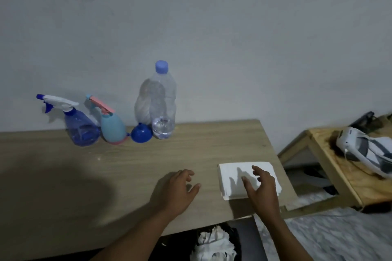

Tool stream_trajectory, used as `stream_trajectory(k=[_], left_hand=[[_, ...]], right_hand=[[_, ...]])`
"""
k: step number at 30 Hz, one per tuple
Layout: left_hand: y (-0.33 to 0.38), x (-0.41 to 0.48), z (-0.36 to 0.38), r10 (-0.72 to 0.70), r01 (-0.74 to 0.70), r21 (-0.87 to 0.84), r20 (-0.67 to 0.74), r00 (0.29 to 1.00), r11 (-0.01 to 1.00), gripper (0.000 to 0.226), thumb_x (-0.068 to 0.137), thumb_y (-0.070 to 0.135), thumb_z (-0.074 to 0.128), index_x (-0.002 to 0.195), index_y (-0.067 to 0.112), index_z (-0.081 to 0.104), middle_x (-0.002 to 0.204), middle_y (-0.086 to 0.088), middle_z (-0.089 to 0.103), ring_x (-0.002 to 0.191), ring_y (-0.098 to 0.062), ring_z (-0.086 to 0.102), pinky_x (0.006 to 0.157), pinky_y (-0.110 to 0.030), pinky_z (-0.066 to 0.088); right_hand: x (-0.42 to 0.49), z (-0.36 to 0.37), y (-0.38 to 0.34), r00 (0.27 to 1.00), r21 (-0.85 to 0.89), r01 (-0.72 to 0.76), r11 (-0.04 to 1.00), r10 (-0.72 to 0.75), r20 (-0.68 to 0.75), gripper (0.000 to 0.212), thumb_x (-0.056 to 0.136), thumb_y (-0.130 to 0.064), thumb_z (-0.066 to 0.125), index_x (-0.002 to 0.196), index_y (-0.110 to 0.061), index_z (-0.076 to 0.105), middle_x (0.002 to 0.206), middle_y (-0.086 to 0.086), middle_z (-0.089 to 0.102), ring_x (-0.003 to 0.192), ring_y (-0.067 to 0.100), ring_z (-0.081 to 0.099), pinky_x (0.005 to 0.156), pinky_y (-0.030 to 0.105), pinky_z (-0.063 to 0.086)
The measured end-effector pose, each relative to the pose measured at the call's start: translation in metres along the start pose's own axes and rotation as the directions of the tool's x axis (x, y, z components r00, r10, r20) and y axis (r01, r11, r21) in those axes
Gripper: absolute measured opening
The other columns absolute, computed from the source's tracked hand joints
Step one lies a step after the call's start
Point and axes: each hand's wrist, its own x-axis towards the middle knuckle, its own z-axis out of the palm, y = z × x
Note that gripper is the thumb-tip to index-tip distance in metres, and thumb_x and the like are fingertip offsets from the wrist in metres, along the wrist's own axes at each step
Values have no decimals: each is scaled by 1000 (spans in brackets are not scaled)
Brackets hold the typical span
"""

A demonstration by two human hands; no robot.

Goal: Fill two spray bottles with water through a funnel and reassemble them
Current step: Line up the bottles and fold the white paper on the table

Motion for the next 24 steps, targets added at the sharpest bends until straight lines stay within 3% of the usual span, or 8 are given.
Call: stream_trajectory(k=[2,4,8,12,16,24], left_hand=[[17,4,19,-5,5,28,3,1000,1000,32,87,47,68,115,32,64,99,17,63,75,6,52,67,-2,33],[33,12,41,9,-9,56,-11,1000,998,31,88,47,65,115,33,65,103,16,66,88,0,60,76,-14,43],[58,30,83,-23,28,110,-55,998,994,29,88,46,61,112,32,68,106,10,69,99,-14,64,86,-34,52],[69,47,114,-82,103,171,-131,988,980,30,91,43,60,119,34,67,113,9,67,110,-19,59,93,-36,49],[73,64,131,-135,160,195,-137,981,968,32,94,37,62,125,33,66,115,4,65,113,-26,56,95,-38,48],[79,63,144,-151,224,298,-249,957,928,5,83,33,74,85,33,70,98,11,62,101,-20,57,81,-37,40]], right_hand=[[13,-18,27,1000,-47,-2,999,2,-4,42,89,-28,73,128,-17,61,120,4,64,116,27,55,93,46,52],[26,-32,48,1000,-101,3,995,-1,14,37,91,-27,71,125,-14,64,122,9,65,116,30,54,94,43,49],[55,-48,76,997,-203,19,979,-4,74,34,93,-27,68,125,-15,65,128,10,64,118,33,52,95,45,45],[81,-59,94,978,-269,34,963,23,207,35,93,-32,66,126,-22,61,128,6,61,121,29,47,95,42,41],[98,-61,103,972,-234,37,972,20,234,44,85,-34,76,125,-26,61,124,4,60,119,30,49,99,48,43],[107,-68,104,929,-254,5,967,90,359,48,91,-36,68,137,-33,54,139,0,45,135,26,35,111,52,29]])
